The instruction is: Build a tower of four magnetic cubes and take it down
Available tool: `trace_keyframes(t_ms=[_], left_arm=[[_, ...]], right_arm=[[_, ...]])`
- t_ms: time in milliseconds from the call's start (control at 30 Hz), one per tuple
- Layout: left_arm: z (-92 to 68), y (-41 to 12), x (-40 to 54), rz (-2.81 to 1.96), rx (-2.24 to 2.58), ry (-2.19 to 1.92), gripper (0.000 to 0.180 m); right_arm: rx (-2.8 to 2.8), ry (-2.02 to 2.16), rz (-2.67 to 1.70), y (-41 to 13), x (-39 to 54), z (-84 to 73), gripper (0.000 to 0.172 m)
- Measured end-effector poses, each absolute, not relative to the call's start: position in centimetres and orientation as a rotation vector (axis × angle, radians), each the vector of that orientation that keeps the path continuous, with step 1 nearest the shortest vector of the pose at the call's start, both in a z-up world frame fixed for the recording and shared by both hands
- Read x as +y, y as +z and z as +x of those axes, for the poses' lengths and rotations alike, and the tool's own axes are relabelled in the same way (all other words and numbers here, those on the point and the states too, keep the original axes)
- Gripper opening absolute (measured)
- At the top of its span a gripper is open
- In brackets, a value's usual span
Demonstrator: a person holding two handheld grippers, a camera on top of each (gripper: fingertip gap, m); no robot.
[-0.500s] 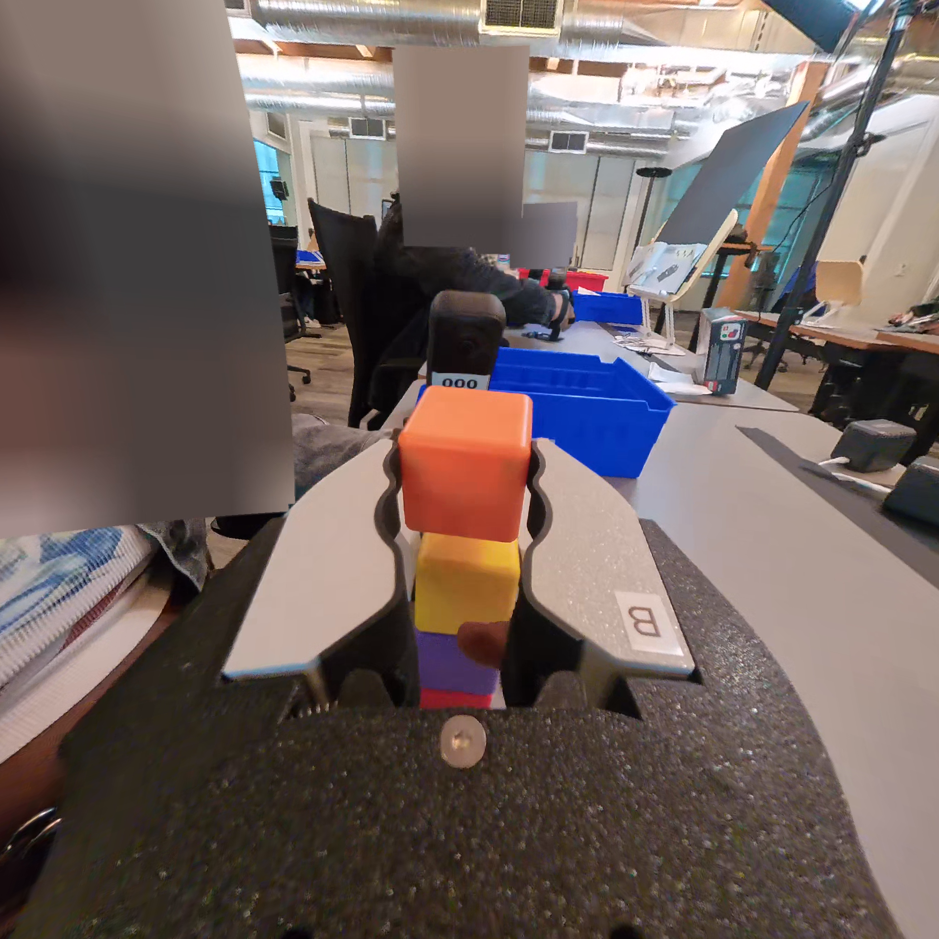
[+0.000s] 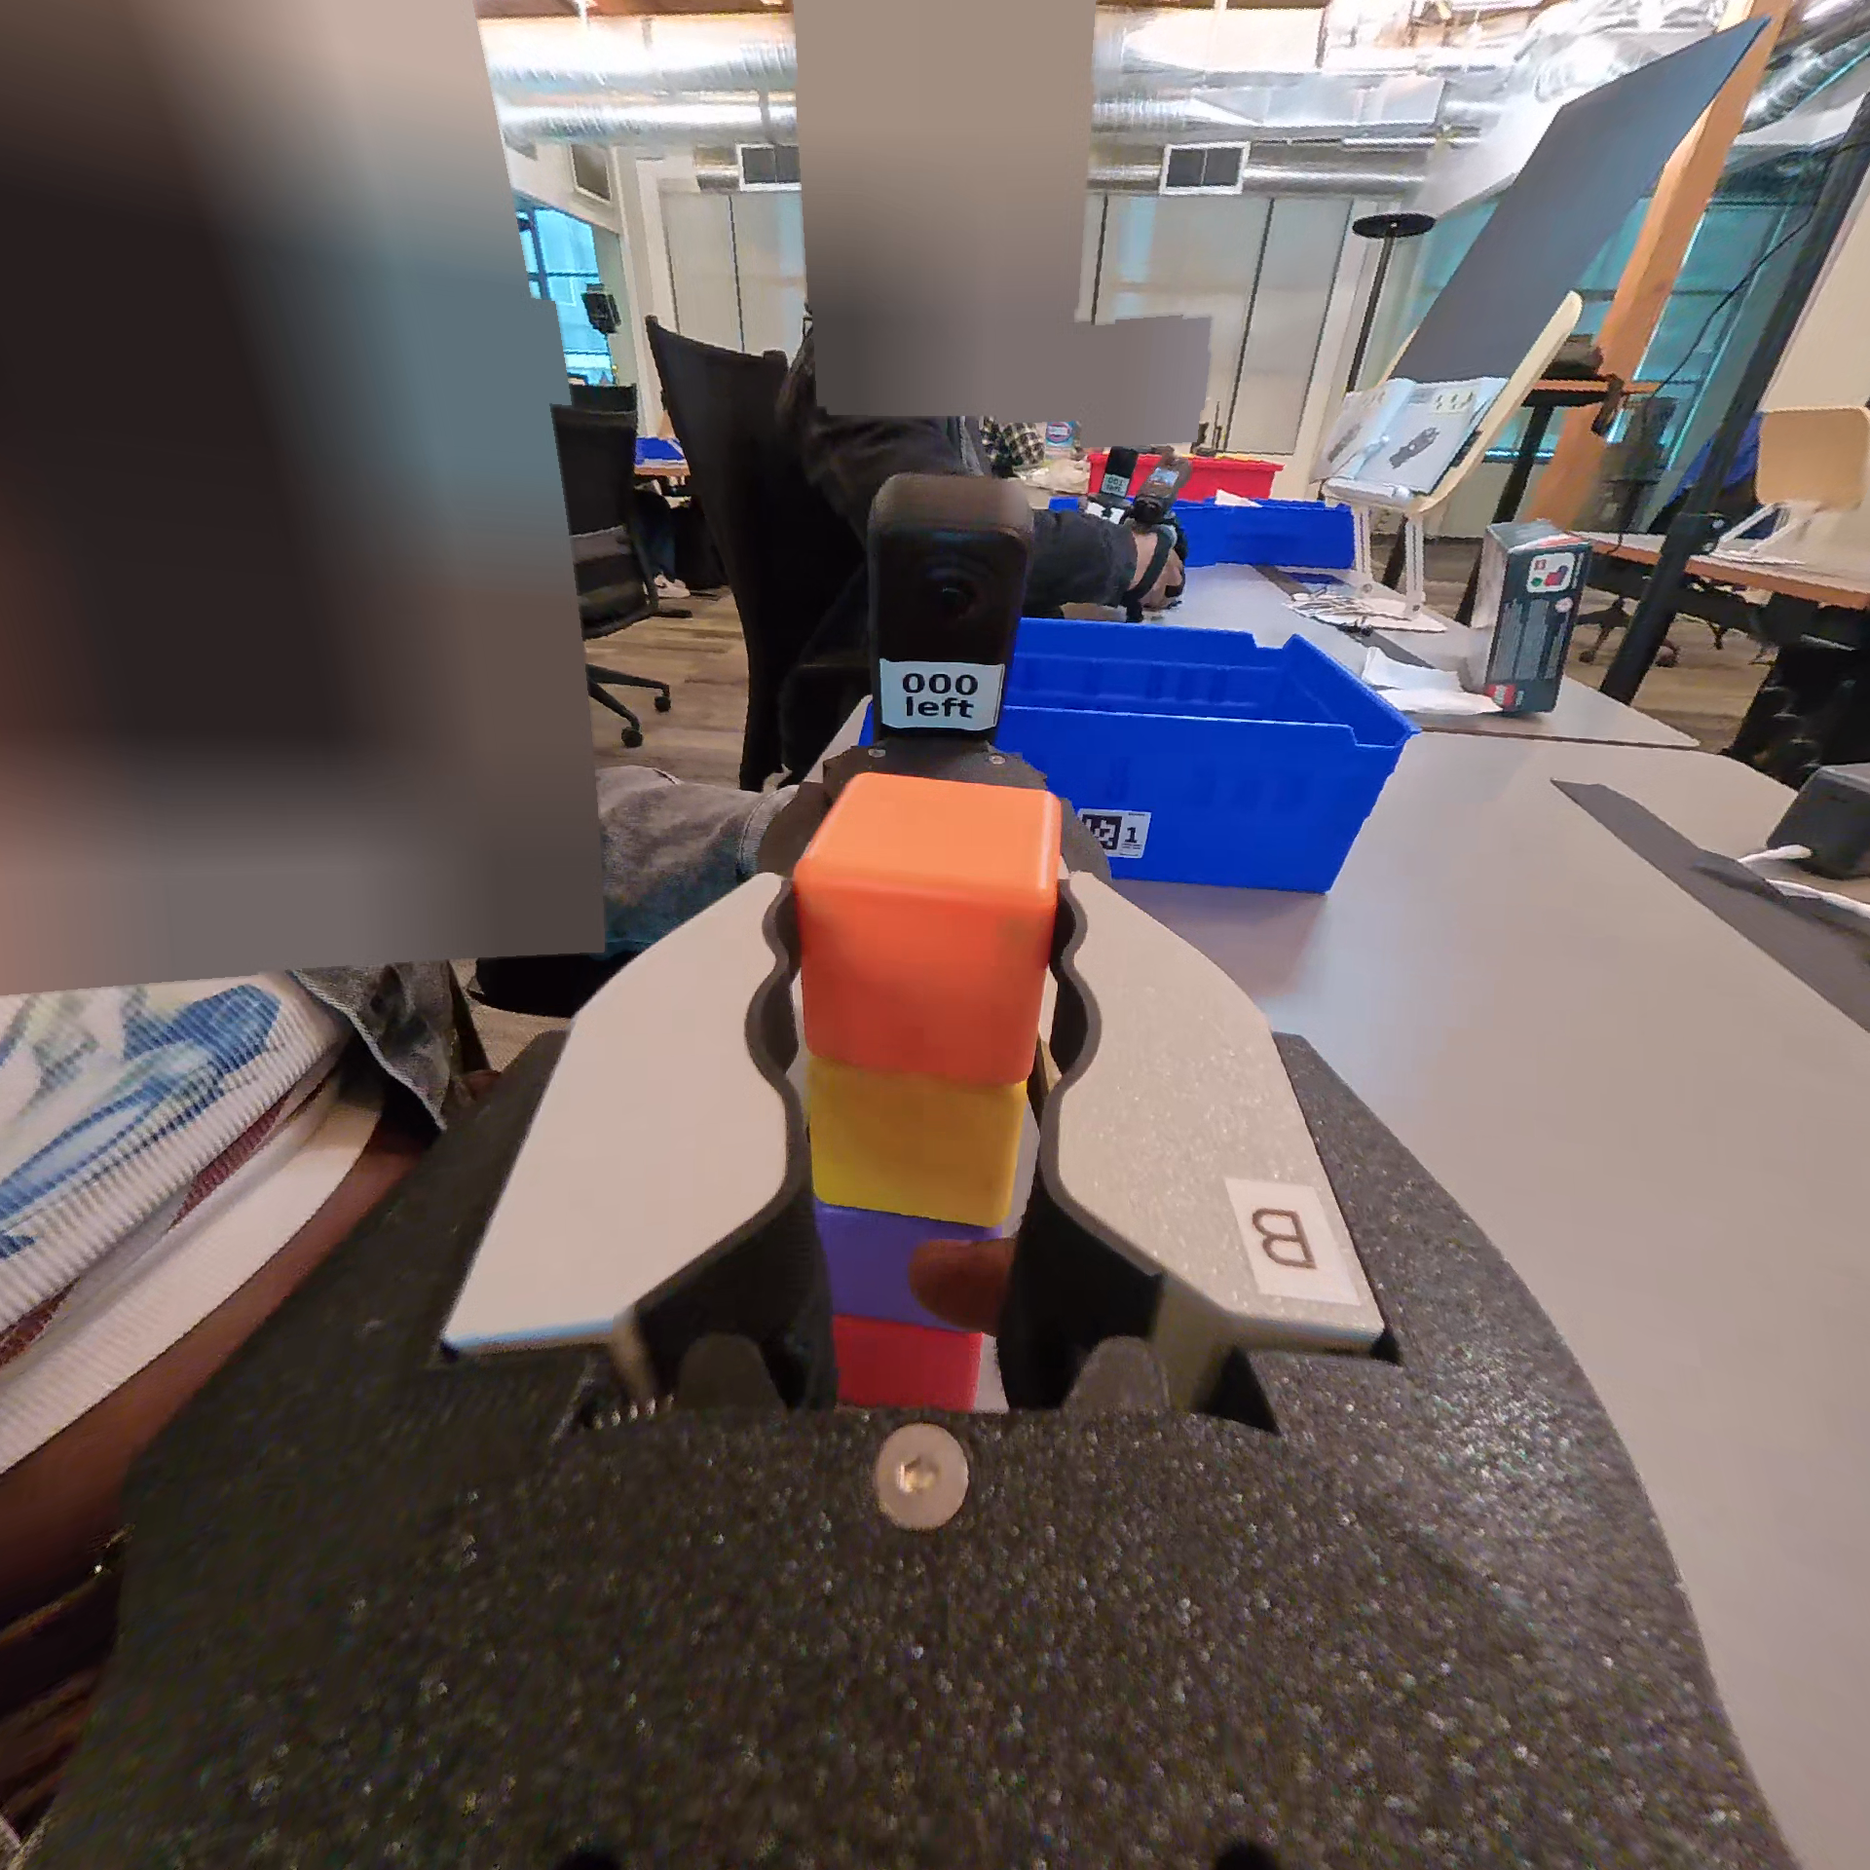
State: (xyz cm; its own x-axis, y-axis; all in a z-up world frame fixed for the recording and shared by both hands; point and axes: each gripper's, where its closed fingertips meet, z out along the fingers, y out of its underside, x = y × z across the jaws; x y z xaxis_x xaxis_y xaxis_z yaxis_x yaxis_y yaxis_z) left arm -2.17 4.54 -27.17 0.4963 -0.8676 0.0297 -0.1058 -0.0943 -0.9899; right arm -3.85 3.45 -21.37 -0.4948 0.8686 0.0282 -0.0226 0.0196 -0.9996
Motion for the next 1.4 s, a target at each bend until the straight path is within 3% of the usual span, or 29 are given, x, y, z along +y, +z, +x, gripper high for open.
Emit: trace_keyframes(t_ms=[200,400,500,833,1400], left_arm=[[-2.2,-27.1,4.3,-1.537,0.884,-0.791,0.050],[-4.0,-21.1,2.7,-1.264,0.793,-0.832,0.110],[-4.6,-19.1,1.2,-1.251,0.817,-0.957,0.119],[-5.9,-19.8,1.5,-1.375,0.895,-0.870,0.118],[-5.9,-30.2,0.6,-1.828,1.263,-0.649,0.129]], right_arm=[[-1.565,1.555,-0.861,-21.3,3.4,-3.7,0.048],[-1.387,1.512,-0.899,-19.3,4.5,-1.9,0.120],[-1.339,1.453,-0.934,-19.0,4.7,-0.6,0.125],[-1.432,1.368,-1.005,-20.5,4.5,0.3,0.125],[-1.874,1.131,-1.191,-28.1,3.1,0.9,0.130]])
